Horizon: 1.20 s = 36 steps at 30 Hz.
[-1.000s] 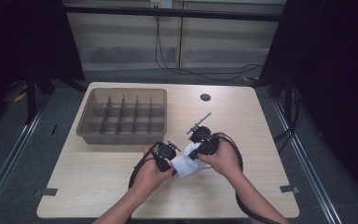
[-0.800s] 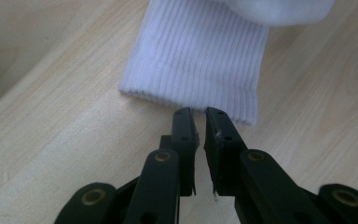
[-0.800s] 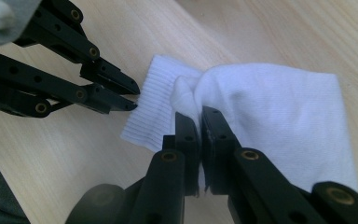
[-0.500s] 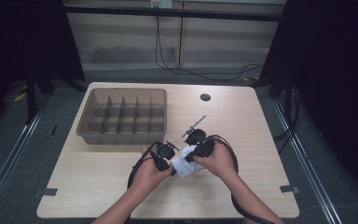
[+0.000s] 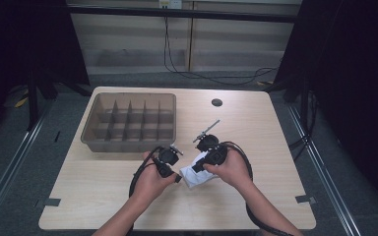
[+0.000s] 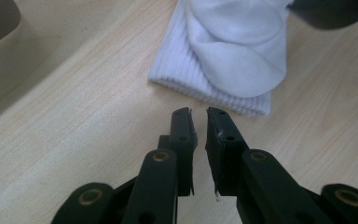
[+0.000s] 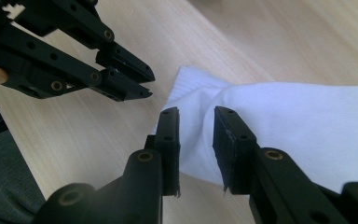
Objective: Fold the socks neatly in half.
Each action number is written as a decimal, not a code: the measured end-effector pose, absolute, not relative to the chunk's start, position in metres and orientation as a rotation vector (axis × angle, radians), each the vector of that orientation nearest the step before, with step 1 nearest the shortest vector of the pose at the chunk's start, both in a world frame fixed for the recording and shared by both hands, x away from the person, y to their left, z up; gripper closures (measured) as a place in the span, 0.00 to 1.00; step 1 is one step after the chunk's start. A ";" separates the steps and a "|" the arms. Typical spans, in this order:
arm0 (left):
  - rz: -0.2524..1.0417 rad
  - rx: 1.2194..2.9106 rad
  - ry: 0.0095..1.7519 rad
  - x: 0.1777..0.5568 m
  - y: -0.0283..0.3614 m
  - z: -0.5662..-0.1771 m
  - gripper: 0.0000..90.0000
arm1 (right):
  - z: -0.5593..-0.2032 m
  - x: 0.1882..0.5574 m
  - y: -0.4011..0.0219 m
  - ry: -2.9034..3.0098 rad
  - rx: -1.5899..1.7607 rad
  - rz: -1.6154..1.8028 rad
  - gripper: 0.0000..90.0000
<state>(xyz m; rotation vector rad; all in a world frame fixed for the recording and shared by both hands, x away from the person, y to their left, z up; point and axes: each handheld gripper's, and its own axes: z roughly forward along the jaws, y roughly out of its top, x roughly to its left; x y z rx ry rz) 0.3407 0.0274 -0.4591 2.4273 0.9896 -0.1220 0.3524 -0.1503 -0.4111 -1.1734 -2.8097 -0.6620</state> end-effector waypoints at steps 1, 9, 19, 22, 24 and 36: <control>-0.120 2.425 0.984 0.341 0.027 -0.459 0.90 | -0.408 0.352 -0.152 -2.817 -1.184 -0.663 0.80; -0.123 2.417 0.941 0.344 0.019 -0.447 0.87 | -0.417 0.356 -0.176 -2.836 -1.298 -0.589 0.77; -0.094 2.433 0.858 0.351 -0.011 -0.436 0.80 | -0.426 0.355 -0.204 -2.856 -1.384 -0.516 0.73; -0.098 2.440 0.845 0.353 -0.019 -0.436 0.79 | -0.430 0.355 -0.211 -2.852 -1.432 -0.479 0.72; -0.086 2.451 0.842 0.354 -0.023 -0.437 0.77 | -0.432 0.355 -0.217 -2.850 -1.448 -0.458 0.71; -0.077 2.488 0.822 0.358 -0.041 -0.444 0.75 | -0.454 0.358 -0.230 -2.839 -1.531 -0.381 0.62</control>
